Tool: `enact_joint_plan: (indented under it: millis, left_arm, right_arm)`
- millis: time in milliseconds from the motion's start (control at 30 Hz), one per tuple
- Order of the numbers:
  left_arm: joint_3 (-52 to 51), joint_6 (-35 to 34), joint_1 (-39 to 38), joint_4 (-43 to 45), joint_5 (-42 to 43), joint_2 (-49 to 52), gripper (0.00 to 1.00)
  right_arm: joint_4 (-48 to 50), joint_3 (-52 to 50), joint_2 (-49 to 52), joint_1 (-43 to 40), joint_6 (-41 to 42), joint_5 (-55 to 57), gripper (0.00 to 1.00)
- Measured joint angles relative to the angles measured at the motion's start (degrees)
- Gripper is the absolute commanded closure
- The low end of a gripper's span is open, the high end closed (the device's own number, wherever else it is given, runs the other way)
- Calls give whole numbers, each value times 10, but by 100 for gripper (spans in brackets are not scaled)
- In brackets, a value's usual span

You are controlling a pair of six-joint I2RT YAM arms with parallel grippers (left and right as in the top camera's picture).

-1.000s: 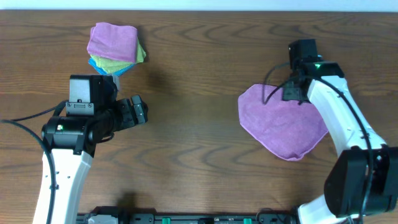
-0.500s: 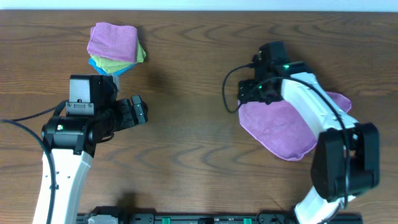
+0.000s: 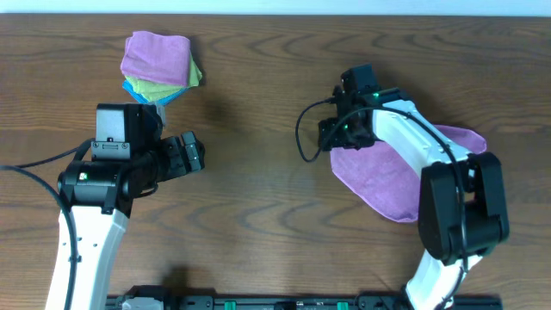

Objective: Fold the cloth

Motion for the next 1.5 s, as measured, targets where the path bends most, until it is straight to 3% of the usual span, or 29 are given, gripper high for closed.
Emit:
enact_joint_plan:
  millis: [600, 1100, 1500]
  left_arm:
    - [0, 0, 0, 0, 0, 0, 4]
    - [0, 0, 0, 0, 0, 0, 4]
    - [0, 0, 0, 0, 0, 0, 4]
  right_arm:
    - [16, 0, 14, 0, 5, 2, 53]
    - [22, 0, 18, 0, 7, 10, 58]
    - [24, 0, 31, 0, 9, 12, 79]
